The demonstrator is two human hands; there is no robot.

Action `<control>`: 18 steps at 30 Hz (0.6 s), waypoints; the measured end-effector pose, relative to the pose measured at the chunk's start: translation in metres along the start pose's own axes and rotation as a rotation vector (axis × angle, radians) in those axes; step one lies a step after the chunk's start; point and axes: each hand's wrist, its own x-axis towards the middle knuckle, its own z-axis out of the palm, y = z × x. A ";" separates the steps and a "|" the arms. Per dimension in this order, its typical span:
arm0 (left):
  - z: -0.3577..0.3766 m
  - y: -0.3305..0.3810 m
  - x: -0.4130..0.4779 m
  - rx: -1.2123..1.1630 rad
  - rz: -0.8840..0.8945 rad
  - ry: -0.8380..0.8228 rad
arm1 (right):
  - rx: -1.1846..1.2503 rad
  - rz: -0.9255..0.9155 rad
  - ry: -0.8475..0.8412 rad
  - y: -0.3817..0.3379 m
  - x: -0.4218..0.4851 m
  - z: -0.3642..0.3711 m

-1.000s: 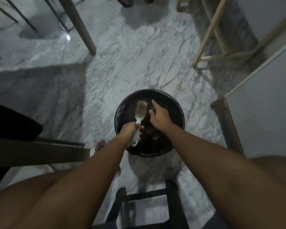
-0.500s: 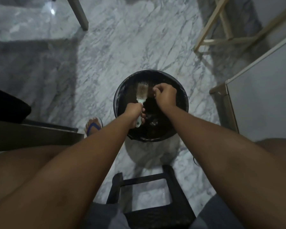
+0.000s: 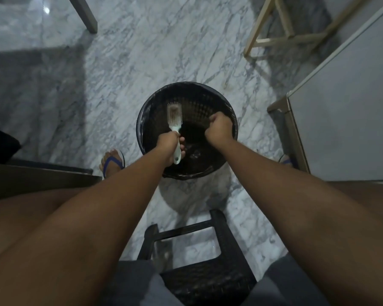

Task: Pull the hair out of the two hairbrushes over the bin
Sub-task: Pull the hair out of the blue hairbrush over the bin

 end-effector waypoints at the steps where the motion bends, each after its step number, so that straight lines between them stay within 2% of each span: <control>1: -0.003 0.001 0.001 0.026 0.001 -0.019 | -0.063 0.029 -0.121 0.001 -0.002 0.001; 2: -0.006 0.002 0.002 0.055 0.002 -0.042 | -0.045 0.022 -0.164 -0.001 -0.005 0.002; 6: -0.014 0.007 0.001 0.109 0.018 -0.130 | 0.200 -0.113 -0.143 -0.018 -0.004 0.013; 9: -0.016 0.010 0.002 0.096 0.033 -0.171 | 0.144 -0.181 -0.163 -0.025 0.001 0.016; 11: -0.017 0.011 0.004 0.071 0.030 -0.172 | 0.122 -0.231 -0.092 -0.025 0.006 0.019; 14: -0.015 0.014 0.005 0.060 0.006 -0.143 | 0.218 -0.198 0.026 -0.021 0.009 0.018; 18: -0.013 0.012 0.006 0.061 -0.048 -0.064 | 0.287 -0.275 0.253 -0.020 0.008 0.008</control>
